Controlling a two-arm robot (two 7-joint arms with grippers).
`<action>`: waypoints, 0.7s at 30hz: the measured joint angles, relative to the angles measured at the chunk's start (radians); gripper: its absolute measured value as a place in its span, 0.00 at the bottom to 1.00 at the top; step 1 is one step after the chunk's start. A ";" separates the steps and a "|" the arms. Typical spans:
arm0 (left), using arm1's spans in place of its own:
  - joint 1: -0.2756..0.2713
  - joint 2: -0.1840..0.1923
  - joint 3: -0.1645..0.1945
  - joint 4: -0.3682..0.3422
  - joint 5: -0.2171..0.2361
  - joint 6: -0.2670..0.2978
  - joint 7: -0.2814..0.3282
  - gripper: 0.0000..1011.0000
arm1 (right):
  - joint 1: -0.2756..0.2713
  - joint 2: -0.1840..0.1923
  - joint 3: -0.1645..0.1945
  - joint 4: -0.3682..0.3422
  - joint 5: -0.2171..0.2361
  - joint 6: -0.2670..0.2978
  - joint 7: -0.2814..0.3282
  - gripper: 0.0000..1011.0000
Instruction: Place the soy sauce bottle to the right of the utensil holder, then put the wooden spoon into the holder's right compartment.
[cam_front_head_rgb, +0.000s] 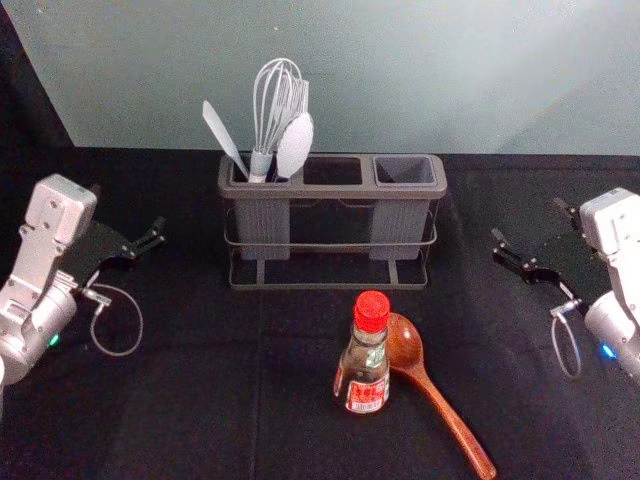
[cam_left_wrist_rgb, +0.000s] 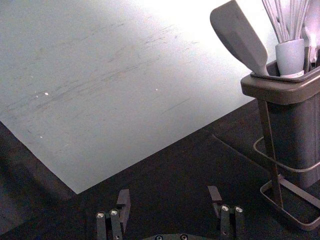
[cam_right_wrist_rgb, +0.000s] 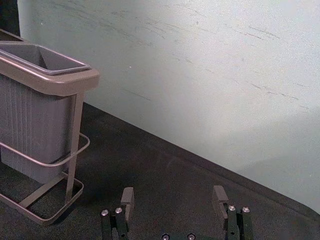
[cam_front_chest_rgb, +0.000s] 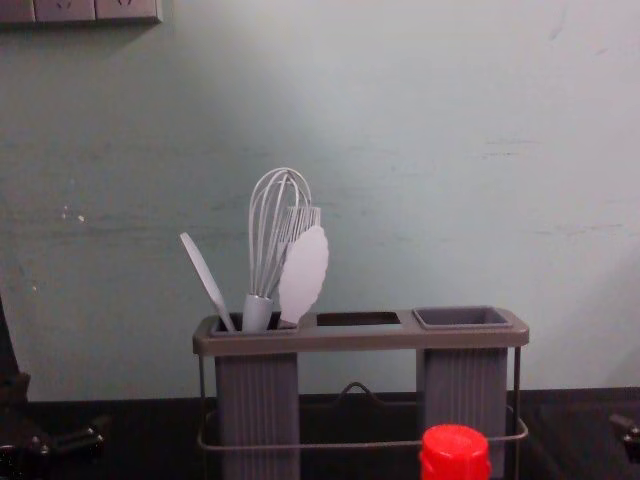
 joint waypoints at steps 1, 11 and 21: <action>0.000 0.000 0.000 0.000 0.000 0.000 0.000 1.00 | 0.000 0.000 0.000 0.000 0.000 0.000 0.000 0.99; 0.000 0.000 0.000 0.000 0.000 0.000 0.000 1.00 | 0.000 0.000 0.000 0.000 0.000 0.000 0.000 0.99; 0.000 0.000 0.000 0.000 0.000 0.000 0.000 1.00 | 0.000 0.000 0.000 0.000 0.000 0.000 0.000 0.99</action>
